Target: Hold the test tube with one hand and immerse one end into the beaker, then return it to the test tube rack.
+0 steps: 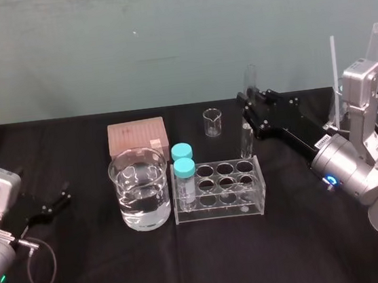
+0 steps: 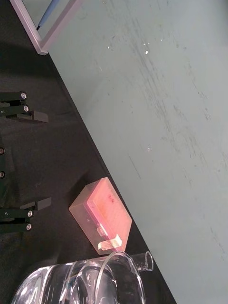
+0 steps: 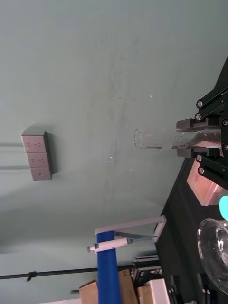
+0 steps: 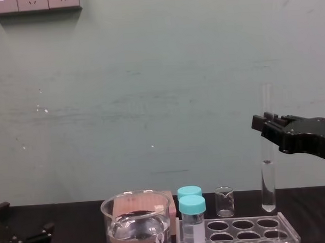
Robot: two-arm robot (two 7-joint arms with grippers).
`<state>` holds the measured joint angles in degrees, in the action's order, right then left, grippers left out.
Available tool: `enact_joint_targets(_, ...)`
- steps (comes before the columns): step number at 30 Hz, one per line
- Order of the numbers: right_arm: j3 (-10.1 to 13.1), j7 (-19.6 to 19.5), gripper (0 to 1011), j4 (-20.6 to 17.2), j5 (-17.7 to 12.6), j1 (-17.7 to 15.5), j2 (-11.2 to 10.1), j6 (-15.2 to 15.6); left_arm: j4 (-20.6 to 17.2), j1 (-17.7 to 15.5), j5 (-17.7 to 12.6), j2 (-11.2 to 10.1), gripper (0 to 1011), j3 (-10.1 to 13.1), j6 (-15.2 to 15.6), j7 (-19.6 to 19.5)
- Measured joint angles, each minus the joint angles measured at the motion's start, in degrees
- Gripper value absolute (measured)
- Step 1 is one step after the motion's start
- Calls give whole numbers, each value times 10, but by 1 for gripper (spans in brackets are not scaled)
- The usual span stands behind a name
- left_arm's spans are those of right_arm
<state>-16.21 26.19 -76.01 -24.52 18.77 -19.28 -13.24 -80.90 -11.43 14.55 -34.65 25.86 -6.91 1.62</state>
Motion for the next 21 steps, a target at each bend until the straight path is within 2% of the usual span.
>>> enact_joint_targets(6, 4, 6, 227, 7, 2, 0, 9, -10, 0, 0, 0, 0, 1000, 0, 0, 0)
enact_joint_targets(21, 5, 11, 227, 9, 8, -2, 12, -2, 0, 0, 0, 0, 1000, 0, 0, 0)
